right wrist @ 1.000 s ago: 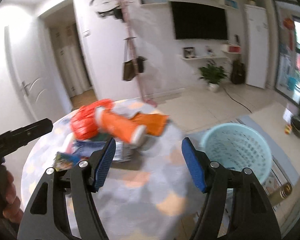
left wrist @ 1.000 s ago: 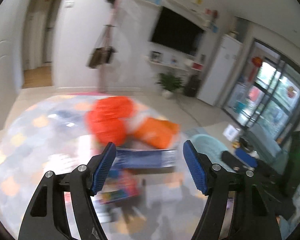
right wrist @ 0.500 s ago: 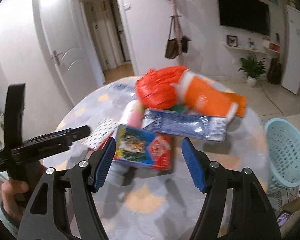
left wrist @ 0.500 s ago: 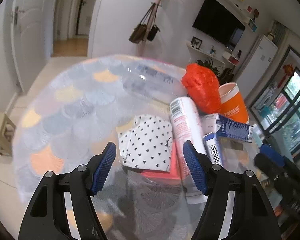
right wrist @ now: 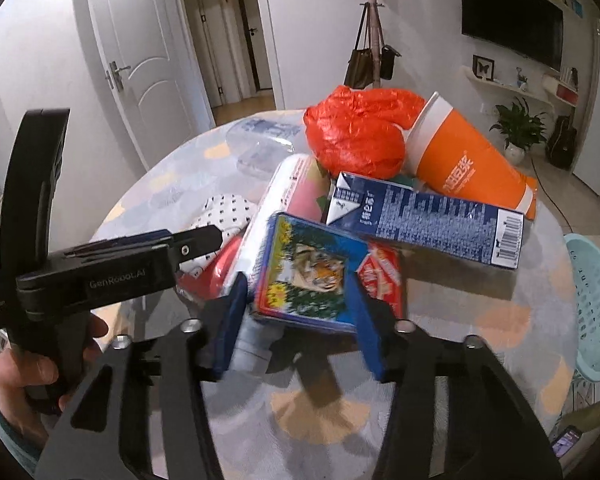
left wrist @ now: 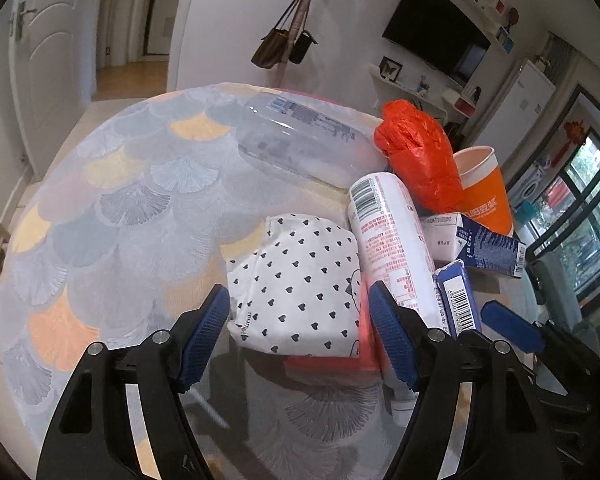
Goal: Collect trash
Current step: 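Grasp the heart-patterned tissue pack with the left tool while the right tool grasps the tiger-print box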
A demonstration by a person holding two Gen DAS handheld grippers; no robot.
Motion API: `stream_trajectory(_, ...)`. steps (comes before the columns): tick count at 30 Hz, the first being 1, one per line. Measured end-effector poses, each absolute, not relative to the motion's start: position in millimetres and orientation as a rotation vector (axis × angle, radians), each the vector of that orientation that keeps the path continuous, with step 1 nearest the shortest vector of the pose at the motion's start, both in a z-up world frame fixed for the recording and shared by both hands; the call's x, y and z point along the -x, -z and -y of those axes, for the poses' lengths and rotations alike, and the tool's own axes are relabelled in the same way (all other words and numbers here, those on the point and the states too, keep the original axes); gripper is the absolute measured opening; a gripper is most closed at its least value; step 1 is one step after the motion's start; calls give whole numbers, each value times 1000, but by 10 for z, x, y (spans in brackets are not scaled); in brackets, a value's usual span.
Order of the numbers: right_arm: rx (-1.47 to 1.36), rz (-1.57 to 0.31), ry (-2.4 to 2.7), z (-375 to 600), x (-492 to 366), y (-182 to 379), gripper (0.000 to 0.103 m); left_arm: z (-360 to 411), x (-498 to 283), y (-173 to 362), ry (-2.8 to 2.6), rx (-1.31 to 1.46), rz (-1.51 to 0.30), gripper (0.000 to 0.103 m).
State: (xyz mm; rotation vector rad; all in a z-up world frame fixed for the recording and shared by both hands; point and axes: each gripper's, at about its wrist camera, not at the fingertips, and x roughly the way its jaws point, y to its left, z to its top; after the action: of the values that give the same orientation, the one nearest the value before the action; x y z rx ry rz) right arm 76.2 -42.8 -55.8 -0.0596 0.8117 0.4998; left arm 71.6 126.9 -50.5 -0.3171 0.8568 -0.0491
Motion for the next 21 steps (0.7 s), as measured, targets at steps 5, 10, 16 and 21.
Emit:
stream_trajectory(5,91,-807,-487,507,-654,572,38,-1227,-767,536,62,317,-866,70)
stream_trajectory(10,118,-825,-453,771,-521,629,38,-1192,-775,584,70,309,-879,64)
stream_trajectory(16,106,-876,-357,1205,-461,703,38,-1190,-747,582,119,323,-878,44)
stream_trajectory(21,-19,-899,-358,1350,-524,634,69,-1178,-714,567,124,331,-862,38)
